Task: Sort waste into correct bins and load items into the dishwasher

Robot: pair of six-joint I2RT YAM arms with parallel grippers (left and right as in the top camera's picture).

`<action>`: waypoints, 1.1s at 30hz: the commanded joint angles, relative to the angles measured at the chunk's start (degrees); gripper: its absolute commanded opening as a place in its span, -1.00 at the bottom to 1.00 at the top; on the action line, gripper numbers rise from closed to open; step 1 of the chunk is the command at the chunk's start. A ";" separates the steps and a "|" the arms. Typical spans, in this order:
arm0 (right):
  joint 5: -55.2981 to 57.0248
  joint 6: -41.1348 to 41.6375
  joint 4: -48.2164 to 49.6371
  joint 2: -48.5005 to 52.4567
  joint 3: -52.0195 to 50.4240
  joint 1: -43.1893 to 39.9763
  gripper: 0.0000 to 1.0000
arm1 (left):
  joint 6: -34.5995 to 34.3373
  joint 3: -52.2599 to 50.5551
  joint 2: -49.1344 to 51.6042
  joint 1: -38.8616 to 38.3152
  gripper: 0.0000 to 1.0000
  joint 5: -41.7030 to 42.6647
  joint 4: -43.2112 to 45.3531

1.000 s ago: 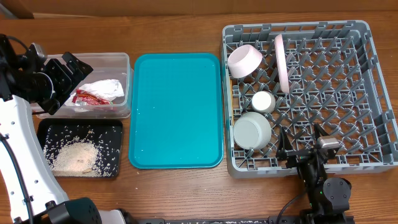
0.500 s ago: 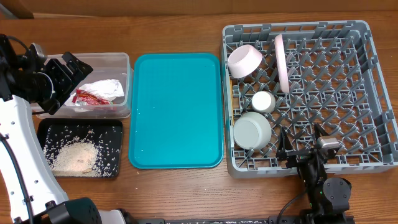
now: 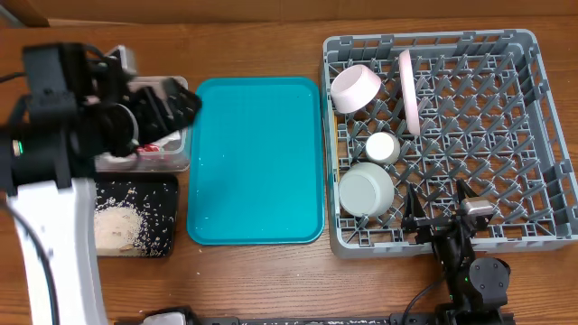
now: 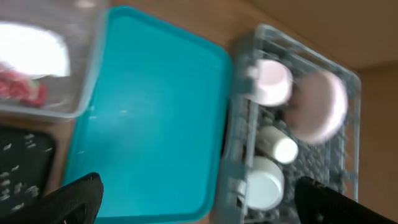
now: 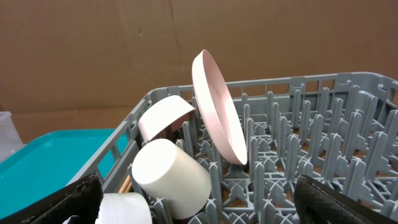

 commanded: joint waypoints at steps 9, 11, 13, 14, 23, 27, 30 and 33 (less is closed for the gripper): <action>0.57 0.59 0.33 -0.57 -0.61 -0.44 1.00 | -0.90 -19.17 -27.36 -4.98 1.00 -9.62 8.59; 0.57 0.59 0.33 -0.57 -0.61 -0.44 1.00 | -0.92 -27.19 -33.31 -4.98 1.00 -10.71 13.07; 0.57 0.59 0.33 -0.57 -0.61 -0.42 1.00 | -0.92 -38.60 -41.18 -4.98 1.00 -11.04 20.55; 0.57 0.59 0.33 -0.57 -0.61 -0.42 1.00 | -0.94 -42.32 -43.71 -4.98 1.00 -11.02 23.45; 0.57 0.59 0.33 -0.57 -0.61 -0.42 1.00 | -1.97 -78.09 -66.69 -4.13 1.00 -13.62 67.49; 0.57 0.59 0.33 -0.57 -0.61 -0.44 1.00 | -1.97 -85.72 -71.06 -4.13 1.00 -18.47 77.22; 0.57 0.59 0.33 -0.57 -0.61 -0.42 1.00 | -1.97 -90.90 -74.58 -4.13 1.00 -23.26 81.53; 0.57 0.59 0.33 -0.57 -0.61 -0.42 1.00 | -1.97 -94.09 -76.89 -4.13 1.00 -25.62 82.31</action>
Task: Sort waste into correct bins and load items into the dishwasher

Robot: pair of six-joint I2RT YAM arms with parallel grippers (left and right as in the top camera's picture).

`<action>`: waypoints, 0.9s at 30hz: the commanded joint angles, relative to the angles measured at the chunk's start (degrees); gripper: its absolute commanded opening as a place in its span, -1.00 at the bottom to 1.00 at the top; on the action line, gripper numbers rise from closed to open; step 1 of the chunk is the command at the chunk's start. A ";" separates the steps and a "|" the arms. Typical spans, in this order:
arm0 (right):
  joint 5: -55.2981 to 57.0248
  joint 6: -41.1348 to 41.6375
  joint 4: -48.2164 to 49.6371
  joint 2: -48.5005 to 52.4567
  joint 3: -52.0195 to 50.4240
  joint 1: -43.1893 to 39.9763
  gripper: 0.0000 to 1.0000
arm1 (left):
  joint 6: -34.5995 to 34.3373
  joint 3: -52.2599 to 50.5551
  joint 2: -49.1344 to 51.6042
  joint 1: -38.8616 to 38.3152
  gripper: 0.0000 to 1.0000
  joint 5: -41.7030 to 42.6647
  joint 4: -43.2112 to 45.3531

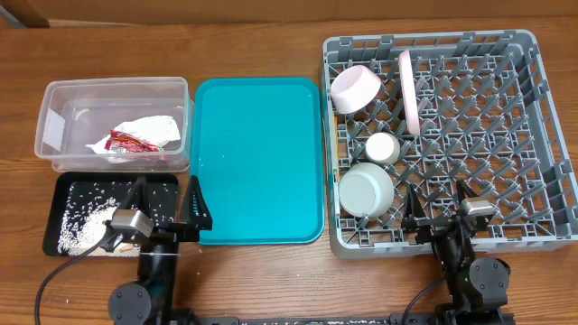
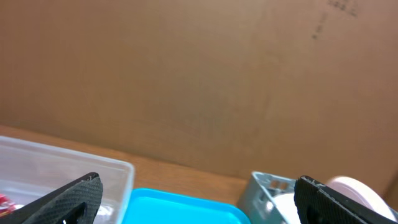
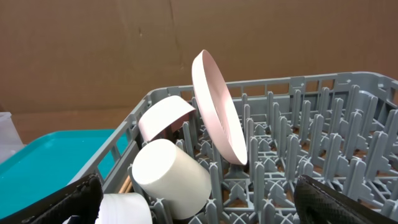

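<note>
The grey dish rack [image 1: 506, 126] on the right holds a pink bowl [image 1: 355, 88], an upright pink plate [image 1: 411, 90], a white cup [image 1: 382, 147] and a white bowl [image 1: 366, 188]. A clear bin [image 1: 63, 95] at the far left contains a red-and-white wrapper [image 1: 135, 137]. In front of it, a black tray [image 1: 68, 185] holds scattered rice [image 1: 108, 217]. My left gripper [image 1: 167, 200] rests open at the table's front edge, between the black tray and the teal tray [image 1: 257, 135]. My right gripper [image 1: 437, 206] stands open at the rack's near wall, empty.
The teal tray lies bare in the middle of the wooden table [image 1: 271, 18]. A brown cardboard wall [image 2: 199, 74] backs the scene. In the right wrist view the plate [image 3: 217, 106] and cup [image 3: 171, 174] stand close ahead of the fingers.
My left arm was raised over the clear bin with its gripper open. It now sits low at the table's front edge, still open. The wrapper shows inside the bin. The right arm has not moved.
</note>
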 commanded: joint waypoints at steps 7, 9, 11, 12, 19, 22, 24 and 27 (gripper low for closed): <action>0.57 0.44 0.33 -0.57 -0.61 -0.42 1.00 | 1.27 -9.27 -4.24 0.42 1.00 -6.12 0.09; 0.55 0.44 0.33 -0.57 -0.61 -0.42 1.00 | 4.13 -9.16 -4.26 0.42 1.00 -6.32 -4.83; 0.57 0.44 0.33 -0.57 -0.61 -0.44 1.00 | 6.93 -9.16 -4.26 0.42 1.00 -6.32 -8.63; 0.57 0.42 0.33 -0.57 -0.61 -0.42 1.00 | 8.11 -9.16 -4.26 0.42 1.00 -6.32 -10.45; 0.57 0.44 0.33 -0.57 -0.61 -0.42 1.00 | 22.69 -9.16 -4.24 0.31 1.00 -5.75 -11.43; 0.57 0.44 0.33 -0.57 -0.61 -0.42 1.00 | 24.11 -9.16 -4.24 0.31 1.00 -6.16 -11.43; 0.57 0.44 0.33 -0.57 -0.61 -0.42 1.00 | 24.09 -9.16 -4.24 0.31 1.00 -6.12 -11.43; 0.57 0.44 0.33 -0.57 -0.61 -0.42 1.00 | 24.09 -9.16 -4.24 0.28 1.00 -5.88 -11.43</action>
